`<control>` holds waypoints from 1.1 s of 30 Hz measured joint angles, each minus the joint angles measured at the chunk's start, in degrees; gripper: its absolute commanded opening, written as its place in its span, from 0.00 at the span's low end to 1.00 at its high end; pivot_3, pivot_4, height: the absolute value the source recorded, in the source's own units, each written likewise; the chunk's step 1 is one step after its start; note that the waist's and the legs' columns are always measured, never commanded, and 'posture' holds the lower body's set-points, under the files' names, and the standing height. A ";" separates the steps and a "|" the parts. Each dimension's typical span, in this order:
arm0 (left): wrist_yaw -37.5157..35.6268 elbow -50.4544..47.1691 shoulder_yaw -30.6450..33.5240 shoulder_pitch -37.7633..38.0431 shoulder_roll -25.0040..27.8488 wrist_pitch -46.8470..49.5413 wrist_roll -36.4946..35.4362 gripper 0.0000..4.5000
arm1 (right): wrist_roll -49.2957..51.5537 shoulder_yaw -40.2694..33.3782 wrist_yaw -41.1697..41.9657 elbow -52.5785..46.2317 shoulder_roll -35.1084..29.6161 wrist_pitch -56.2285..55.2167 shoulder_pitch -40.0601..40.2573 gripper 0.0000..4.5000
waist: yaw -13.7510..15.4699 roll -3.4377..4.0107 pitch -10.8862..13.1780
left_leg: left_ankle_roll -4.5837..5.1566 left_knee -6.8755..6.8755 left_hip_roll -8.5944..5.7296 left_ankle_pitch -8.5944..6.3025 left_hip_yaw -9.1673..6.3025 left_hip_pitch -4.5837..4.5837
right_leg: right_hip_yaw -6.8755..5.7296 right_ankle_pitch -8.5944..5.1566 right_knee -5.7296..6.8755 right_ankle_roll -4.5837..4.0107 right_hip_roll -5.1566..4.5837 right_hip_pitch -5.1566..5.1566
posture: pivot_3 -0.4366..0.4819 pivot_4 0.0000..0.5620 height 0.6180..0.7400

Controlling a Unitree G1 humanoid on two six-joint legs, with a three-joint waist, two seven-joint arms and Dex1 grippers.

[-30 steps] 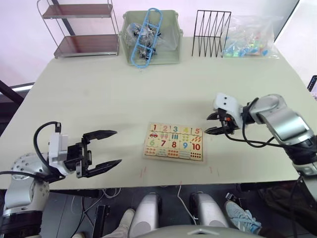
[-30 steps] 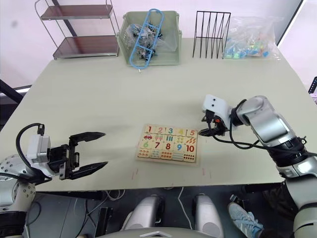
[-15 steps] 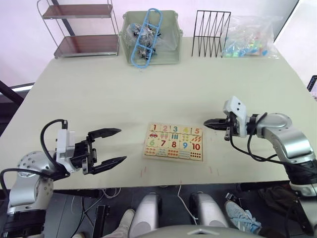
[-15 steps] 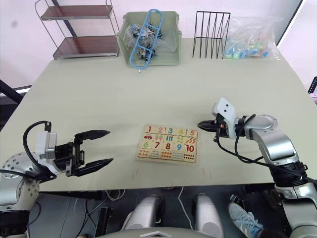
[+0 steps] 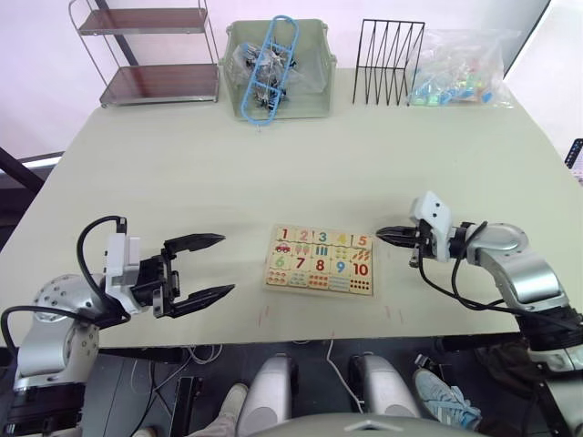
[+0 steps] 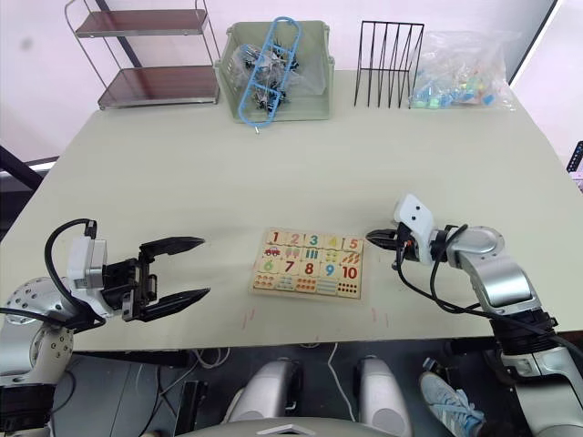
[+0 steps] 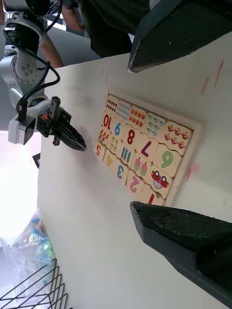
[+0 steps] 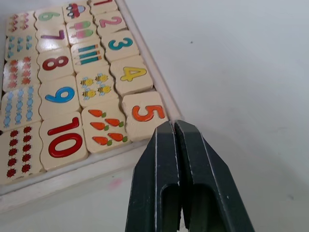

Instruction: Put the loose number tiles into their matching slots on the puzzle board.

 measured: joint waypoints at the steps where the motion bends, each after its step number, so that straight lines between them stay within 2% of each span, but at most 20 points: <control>1: -0.02 0.00 0.00 0.00 0.00 0.01 0.00 1.00 | -0.10 0.16 -0.02 0.00 0.07 0.00 0.26 0.01 | 0.00 0.00 0.00 | 0.00 0.00 0.00 0.00 0.00 0.00 | 0.00 0.00 0.00 0.00 0.00 0.00 | 0.48 0.27 1.00; 33: -0.74 -1.19 -0.01 0.15 0.01 0.39 0.01 1.00 | -2.10 1.60 -0.78 1.48 1.61 0.00 -0.05 0.01 | -0.01 0.00 0.00 | 0.00 0.00 0.00 0.00 0.00 0.01 | 0.01 0.03 0.00 0.05 0.00 0.01 | 0.48 0.27 1.00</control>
